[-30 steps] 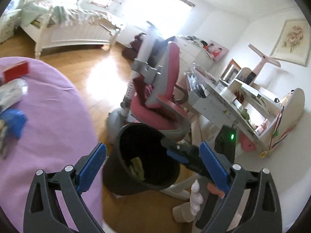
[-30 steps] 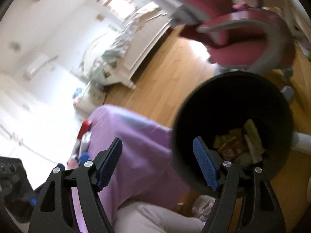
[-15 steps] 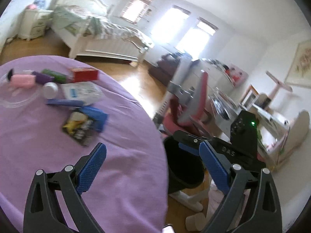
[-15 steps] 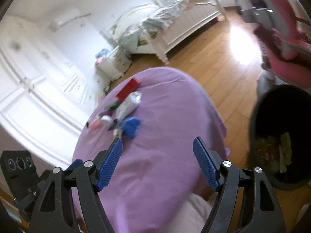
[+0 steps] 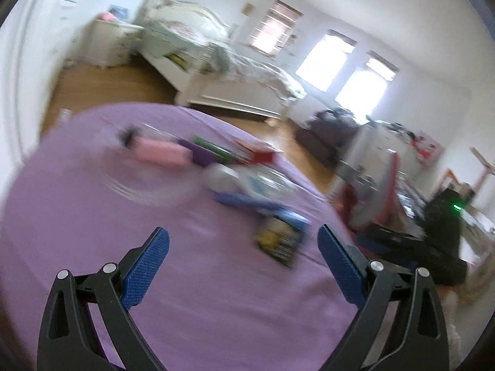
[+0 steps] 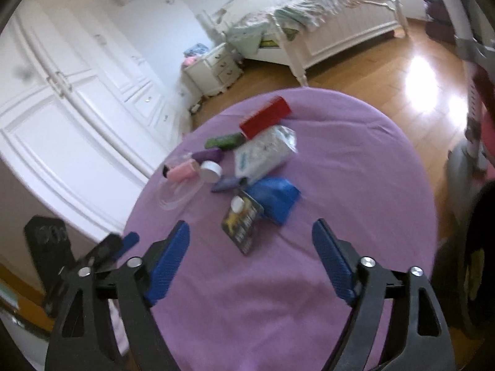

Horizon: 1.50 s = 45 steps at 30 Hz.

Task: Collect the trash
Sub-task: 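Grasp a small dark item with the left tool while the right tool grasps the red milk box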

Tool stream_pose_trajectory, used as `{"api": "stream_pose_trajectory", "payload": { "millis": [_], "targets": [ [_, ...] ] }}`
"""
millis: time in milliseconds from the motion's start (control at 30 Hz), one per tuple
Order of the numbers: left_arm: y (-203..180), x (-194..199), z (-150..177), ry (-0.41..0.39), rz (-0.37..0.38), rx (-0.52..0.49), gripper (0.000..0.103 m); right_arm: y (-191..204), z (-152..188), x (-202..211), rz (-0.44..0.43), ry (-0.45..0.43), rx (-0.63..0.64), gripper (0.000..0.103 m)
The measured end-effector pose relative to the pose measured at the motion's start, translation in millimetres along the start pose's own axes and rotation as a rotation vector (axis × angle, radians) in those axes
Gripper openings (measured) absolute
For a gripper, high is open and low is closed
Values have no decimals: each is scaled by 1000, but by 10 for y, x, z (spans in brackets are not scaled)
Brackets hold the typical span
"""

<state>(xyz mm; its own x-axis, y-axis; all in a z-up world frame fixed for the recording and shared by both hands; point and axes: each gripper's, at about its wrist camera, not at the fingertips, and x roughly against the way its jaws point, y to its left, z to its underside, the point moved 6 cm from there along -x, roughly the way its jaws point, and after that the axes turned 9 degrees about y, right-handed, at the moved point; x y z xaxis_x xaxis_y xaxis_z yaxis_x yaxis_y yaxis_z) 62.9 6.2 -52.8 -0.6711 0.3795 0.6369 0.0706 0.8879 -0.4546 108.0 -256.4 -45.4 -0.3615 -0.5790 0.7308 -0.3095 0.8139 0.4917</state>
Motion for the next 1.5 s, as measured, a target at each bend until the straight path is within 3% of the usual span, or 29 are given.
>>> {"api": "stream_pose_trajectory", "payload": {
  "millis": [133,233,333,400,567,700,833,867,1000,1100,1300,1500],
  "targets": [
    [341,-45,-315,8,-88,-35,95,86,-206,-159,-13,17,40,81],
    [427,-189,-462,43,-92,-86,95,120,-385,-290,-8,27,71,81],
    [374,-380,-636,61,-80,-202,95,113,-597,-463,9,41,87,81],
    [408,-503,-794,75,-109,-237,95,57,-782,-580,13,48,74,81],
    [829,-847,-1088,152,-87,-115,93,-78,-1209,-868,59,38,63,87],
    [1108,-1030,-1130,201,-84,-10,64,-128,-1515,-1204,154,42,105,95],
    [1139,-1043,-1110,194,-88,-19,57,-82,-1659,-1570,269,63,228,97],
    [1137,-1035,-1098,196,-90,-25,51,-60,-1668,-1643,282,73,252,98],
    [1158,-1048,-1098,194,-71,-9,28,22,-1652,-1929,354,152,382,97],
    [1171,-1023,-1104,184,-76,4,17,26,-1599,-1998,386,176,417,88],
    [1053,-791,-997,135,-57,7,17,-7,-1497,-1543,221,99,258,88],
    [718,-375,-835,71,-13,-9,17,20,-1126,-790,12,12,121,88]
  ]
}}
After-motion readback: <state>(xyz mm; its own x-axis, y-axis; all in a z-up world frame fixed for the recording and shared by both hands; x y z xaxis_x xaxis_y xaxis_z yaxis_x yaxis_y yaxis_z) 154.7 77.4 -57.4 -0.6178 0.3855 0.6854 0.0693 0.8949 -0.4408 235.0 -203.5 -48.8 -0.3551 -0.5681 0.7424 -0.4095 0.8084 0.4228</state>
